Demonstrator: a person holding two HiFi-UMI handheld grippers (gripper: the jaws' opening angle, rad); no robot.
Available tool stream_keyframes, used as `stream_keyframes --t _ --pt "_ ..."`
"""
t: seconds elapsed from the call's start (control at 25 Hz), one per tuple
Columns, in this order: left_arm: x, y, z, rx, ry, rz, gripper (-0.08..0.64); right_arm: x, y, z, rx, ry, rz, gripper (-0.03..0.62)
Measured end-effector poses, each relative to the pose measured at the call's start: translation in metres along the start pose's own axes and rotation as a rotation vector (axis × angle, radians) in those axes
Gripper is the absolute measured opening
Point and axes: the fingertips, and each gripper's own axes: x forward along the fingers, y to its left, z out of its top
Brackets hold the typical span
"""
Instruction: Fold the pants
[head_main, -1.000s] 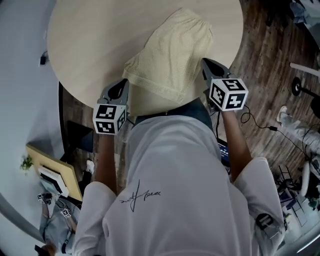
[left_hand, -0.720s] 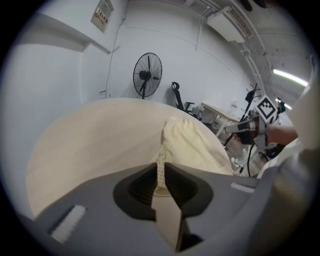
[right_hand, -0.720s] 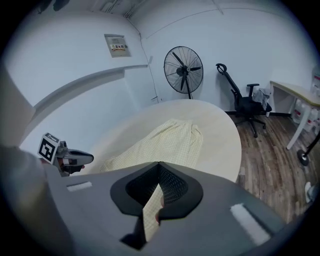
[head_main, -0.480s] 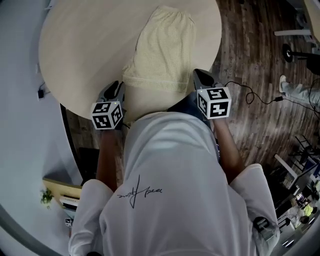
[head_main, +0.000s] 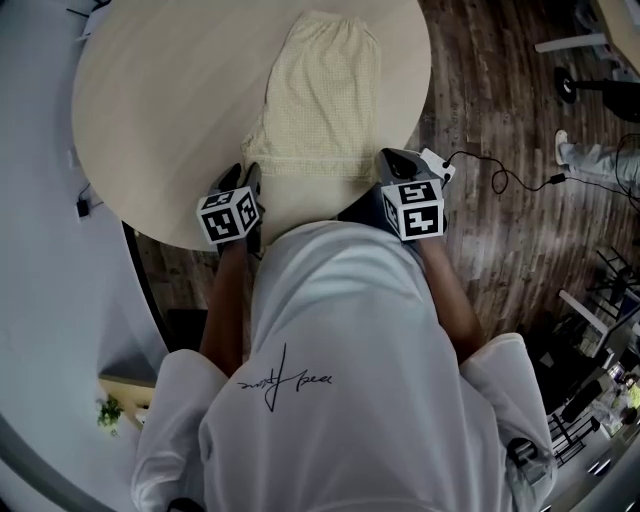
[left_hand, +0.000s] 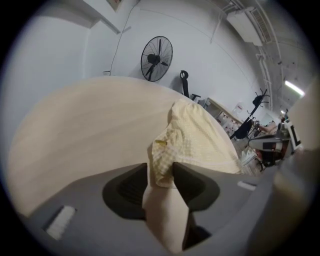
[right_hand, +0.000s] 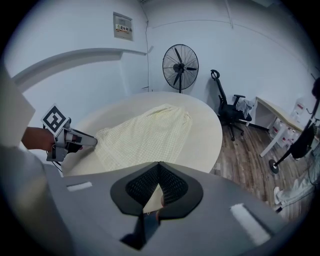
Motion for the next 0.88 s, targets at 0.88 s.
stream_keyframes --t 0.88 --pt "0.008 0.013 -0.006 0.115 -0.004 0.122 0.173 0.028 0.038 -0.08 0.659 0.139 0.174 0.137"
